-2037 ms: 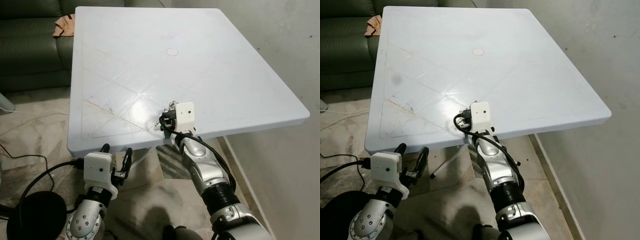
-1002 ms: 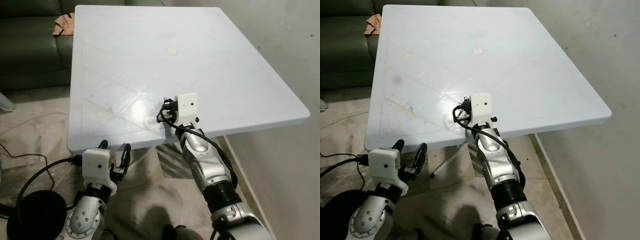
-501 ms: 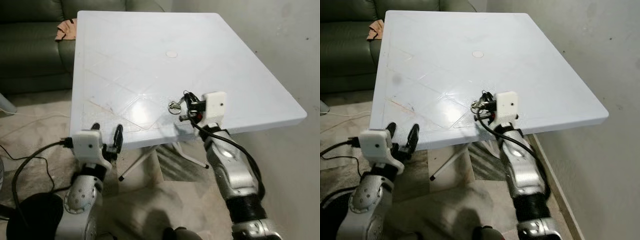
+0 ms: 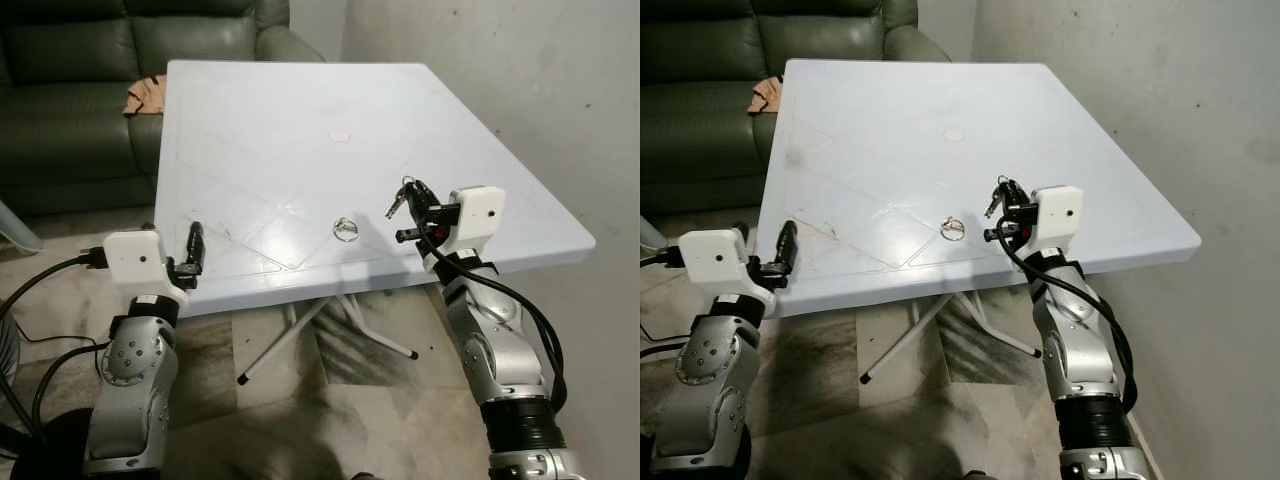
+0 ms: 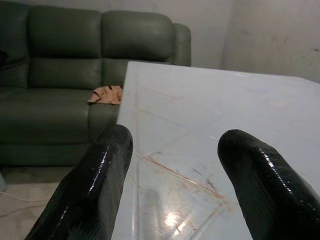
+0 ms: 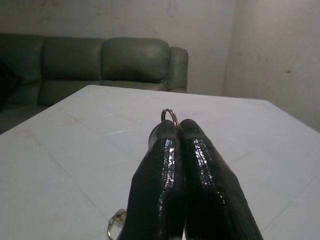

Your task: Hang keys on a hook

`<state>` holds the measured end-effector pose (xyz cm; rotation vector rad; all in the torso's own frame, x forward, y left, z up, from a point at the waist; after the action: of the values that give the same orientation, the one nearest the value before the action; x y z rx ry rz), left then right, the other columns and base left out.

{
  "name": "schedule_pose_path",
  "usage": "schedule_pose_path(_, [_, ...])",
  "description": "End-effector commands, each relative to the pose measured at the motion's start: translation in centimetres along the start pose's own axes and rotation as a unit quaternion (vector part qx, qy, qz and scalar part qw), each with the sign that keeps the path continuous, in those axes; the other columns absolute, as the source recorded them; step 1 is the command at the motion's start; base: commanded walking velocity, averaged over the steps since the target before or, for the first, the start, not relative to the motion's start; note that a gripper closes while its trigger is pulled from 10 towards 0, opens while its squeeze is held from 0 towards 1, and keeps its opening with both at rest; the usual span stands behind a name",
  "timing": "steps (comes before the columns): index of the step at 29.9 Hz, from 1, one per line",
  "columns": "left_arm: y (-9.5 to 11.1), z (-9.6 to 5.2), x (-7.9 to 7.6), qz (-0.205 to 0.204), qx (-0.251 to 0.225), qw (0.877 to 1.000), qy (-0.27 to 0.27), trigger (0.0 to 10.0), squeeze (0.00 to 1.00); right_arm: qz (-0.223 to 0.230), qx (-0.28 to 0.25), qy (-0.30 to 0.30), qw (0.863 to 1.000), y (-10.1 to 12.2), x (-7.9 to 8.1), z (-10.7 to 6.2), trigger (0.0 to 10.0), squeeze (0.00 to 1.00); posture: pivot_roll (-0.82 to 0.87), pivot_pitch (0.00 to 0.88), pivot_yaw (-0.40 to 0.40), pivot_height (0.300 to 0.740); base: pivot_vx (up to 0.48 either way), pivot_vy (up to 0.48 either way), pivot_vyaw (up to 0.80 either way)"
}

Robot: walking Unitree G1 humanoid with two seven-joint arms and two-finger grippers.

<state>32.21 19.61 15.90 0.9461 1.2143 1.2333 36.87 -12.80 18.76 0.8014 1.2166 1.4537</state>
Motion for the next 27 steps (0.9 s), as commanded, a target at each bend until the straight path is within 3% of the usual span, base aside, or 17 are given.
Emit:
schedule_pose_path(1, [0.3, 0.4, 0.3, 0.009, -0.005, 1.000, 0.007, 10.0, 0.00, -0.020, 0.002, -0.006, 1.000, 0.0, -0.3, -0.1, 10.0, 0.00, -0.05, 0.006, -0.062, 0.728, 0.000, 0.000, 0.00])
schedule_pose_path(5, [0.3, 0.7, 0.5, 0.007, -0.005, 1.000, 0.012, 10.0, 0.00, -0.027, 0.017, -0.009, 0.999, -0.6, -0.2, 0.1, 10.0, 0.00, -0.05, 0.006, -0.059, 0.728, 0.000, 0.000, 0.00])
schedule_pose_path(27, [0.6, 1.8, 1.0, 0.002, -0.018, 1.000, 0.024, 10.0, 0.00, -0.013, 0.028, 0.012, 0.999, -1.3, 1.5, 0.7, 10.0, 0.00, -0.04, 0.000, -0.056, 0.728, 0.000, 0.000, -0.72])
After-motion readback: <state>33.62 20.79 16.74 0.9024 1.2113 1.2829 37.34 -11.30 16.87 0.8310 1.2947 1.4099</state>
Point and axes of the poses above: a point about 5 cm out from each wrist's last joint towards the gripper, its own z axis pointing out of the wrist towards the gripper, its own y axis along the axis of the wrist's last joint, x = y × z, the point moved 4 cm from there along z, pointing out of the wrist towards the gripper, and after that the axes turned 7 degrees about -z, right-handed, at the moved point
